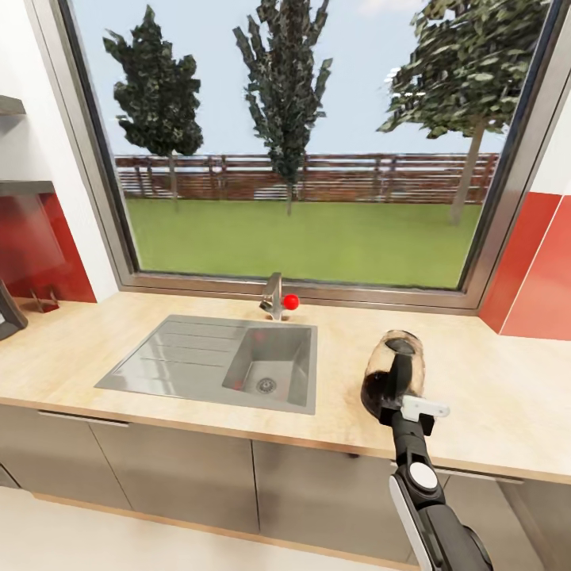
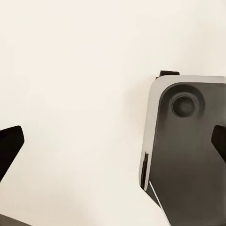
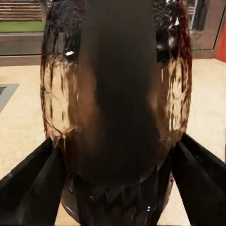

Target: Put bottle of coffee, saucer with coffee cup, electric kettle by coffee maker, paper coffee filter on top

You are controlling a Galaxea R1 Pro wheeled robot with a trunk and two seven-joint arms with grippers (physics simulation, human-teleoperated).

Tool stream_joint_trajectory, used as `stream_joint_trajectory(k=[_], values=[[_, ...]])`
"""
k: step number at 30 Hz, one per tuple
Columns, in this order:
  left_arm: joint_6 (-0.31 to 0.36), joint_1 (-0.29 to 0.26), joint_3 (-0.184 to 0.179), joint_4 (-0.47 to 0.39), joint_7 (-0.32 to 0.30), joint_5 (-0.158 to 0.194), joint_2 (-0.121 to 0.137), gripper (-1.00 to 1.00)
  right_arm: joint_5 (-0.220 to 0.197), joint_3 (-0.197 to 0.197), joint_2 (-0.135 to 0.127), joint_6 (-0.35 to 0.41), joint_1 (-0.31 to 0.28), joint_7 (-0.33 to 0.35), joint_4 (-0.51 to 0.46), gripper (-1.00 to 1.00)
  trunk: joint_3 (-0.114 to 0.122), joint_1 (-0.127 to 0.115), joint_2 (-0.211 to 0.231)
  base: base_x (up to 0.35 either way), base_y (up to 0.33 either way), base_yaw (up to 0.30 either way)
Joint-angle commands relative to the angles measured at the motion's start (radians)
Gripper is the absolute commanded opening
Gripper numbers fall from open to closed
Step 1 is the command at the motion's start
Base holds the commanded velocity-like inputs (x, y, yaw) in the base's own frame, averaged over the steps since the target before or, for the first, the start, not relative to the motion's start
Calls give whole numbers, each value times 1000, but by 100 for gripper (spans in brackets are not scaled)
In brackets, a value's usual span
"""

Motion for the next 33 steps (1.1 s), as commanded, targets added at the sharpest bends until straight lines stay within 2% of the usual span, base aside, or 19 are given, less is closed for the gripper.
stream_joint_trajectory(k=[1, 33], values=[[-4, -1, 5, 2, 4, -11, 0, 100, 1, 1, 0, 0, -1, -6, 0, -100, -2, 1, -2, 0, 0, 0], [-4, 0, 6, 17, 4, -11, 1, 100, -1, 3, 2, 6, -1, -4, -30, -100, -2, 1, -2, 0, 0, 0]])
